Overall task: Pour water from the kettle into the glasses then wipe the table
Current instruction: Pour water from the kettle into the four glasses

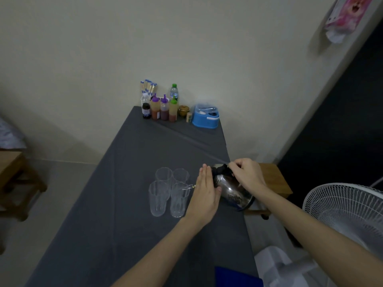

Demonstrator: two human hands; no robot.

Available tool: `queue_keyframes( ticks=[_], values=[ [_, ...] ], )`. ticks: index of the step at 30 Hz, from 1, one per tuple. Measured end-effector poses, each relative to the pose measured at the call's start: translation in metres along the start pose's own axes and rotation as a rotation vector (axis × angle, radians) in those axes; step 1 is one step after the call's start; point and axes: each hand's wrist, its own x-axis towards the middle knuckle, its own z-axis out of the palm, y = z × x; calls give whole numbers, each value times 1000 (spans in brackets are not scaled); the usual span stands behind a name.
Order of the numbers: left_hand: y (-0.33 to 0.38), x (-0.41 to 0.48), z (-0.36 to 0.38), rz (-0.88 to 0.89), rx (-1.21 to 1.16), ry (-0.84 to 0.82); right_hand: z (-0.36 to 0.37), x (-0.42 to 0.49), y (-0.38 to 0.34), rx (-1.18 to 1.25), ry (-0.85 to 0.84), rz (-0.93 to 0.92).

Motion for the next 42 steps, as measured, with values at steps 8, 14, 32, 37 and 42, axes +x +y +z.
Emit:
queue_keyframes(
  ticks=[8,14,32,37,42],
  values=[
    [1,-3,-2,-12,-8,22,1,0,-7,-25,-8,-19],
    [1,-2,-2,-17,-15,28,-1,2,-12,-57,0,-29],
    [3,-1,-1,-27,-23,56,-4,3,-16,-58,-25,-32],
    [3,0,-4,-2,0,45,-2,2,-11,-44,1,-29],
    [2,1,-6,12,31,2,0,-3,-3,1,30,4]
  ],
)
